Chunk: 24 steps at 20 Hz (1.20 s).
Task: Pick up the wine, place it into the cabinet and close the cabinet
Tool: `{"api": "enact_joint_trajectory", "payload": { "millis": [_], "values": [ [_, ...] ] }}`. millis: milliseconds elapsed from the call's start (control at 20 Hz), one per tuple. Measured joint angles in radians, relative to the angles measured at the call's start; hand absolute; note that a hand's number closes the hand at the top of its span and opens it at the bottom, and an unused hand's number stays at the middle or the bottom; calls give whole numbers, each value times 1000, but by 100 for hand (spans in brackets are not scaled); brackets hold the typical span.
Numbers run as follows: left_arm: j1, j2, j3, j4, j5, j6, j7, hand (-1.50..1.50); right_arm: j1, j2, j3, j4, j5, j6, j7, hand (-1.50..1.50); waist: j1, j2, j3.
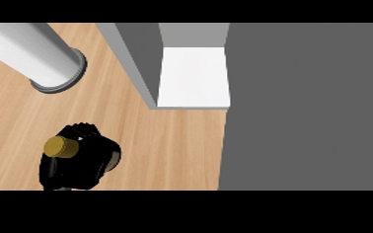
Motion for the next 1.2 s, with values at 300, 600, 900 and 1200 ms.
{"api": "enact_joint_trajectory", "payload": {
  "millis": [300,600,900,1200],
  "values": [
    [41,-33,-58,-222,49,5,177,150,12,10,6,1,-3,10,-10,-150,-1,0,0],
    [67,-64,-150,-460,26,72,375,150,9,14,-4,4,-5,14,-19,-150,-2,0,0],
    [-11,-99,-230,-547,-23,149,542,150,42,26,12,2,-7,26,-29,-150,-7,1,0],
    [-123,-117,-374,-578,-34,306,633,150,34,27,2,3,-9,27,-30,-150,-11,2,0]
  ]
}}
